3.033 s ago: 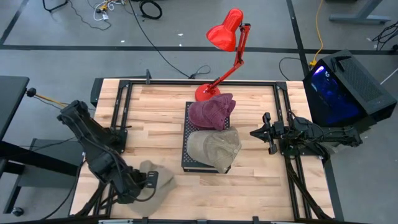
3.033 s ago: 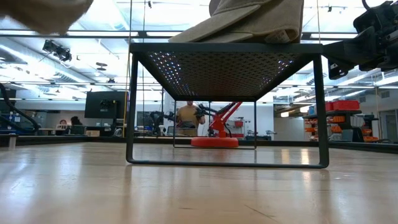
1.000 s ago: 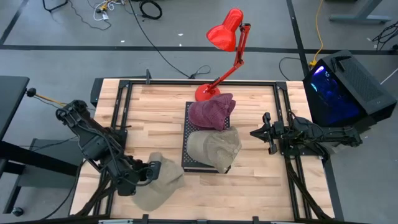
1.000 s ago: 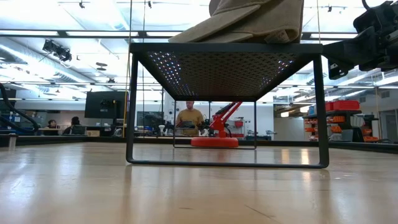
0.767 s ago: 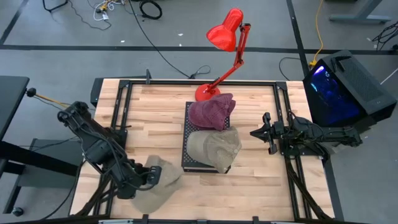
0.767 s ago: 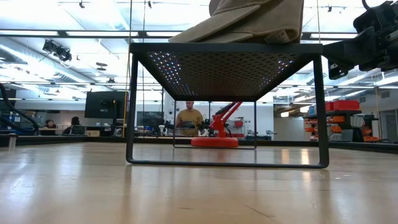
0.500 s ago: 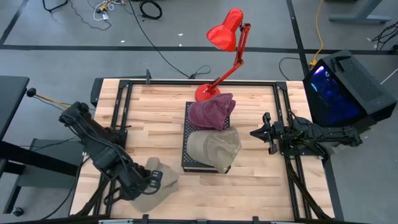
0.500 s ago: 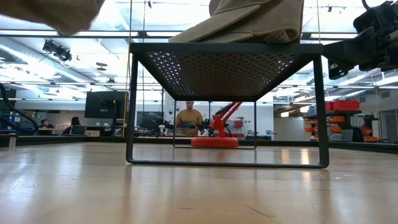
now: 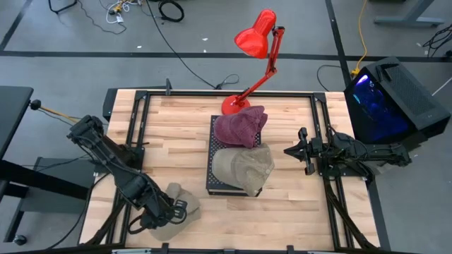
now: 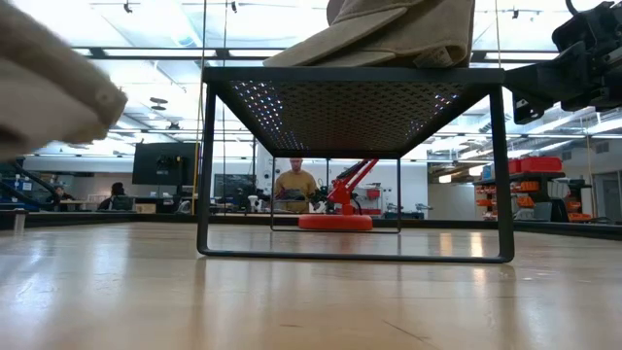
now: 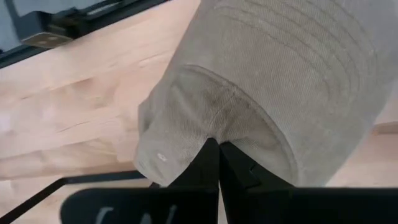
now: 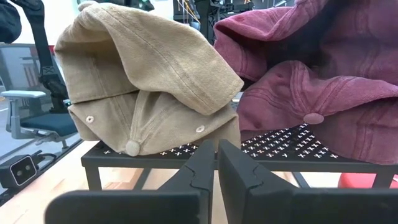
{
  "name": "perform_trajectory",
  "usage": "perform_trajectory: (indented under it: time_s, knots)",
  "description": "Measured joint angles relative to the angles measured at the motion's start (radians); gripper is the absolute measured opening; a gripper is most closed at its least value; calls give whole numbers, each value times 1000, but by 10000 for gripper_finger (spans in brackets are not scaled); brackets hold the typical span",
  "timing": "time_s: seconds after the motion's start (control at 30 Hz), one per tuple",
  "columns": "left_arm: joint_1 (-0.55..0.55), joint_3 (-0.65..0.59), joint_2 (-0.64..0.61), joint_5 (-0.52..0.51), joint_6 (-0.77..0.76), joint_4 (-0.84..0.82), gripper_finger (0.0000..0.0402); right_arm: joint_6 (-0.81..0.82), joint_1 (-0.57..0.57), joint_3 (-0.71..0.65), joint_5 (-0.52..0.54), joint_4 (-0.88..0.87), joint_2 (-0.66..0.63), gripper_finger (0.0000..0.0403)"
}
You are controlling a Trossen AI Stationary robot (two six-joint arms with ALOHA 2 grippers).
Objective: Pick & Place hat
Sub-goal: Stack the brown cap on top of the brown cap on the shelf
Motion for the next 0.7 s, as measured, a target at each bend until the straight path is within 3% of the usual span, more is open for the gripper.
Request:
perform_trajectory:
  time_s: [0.7]
  knots:
    - [3, -262, 0, 28, 46, 162, 1, 0, 0, 0, 0, 0, 0, 27]
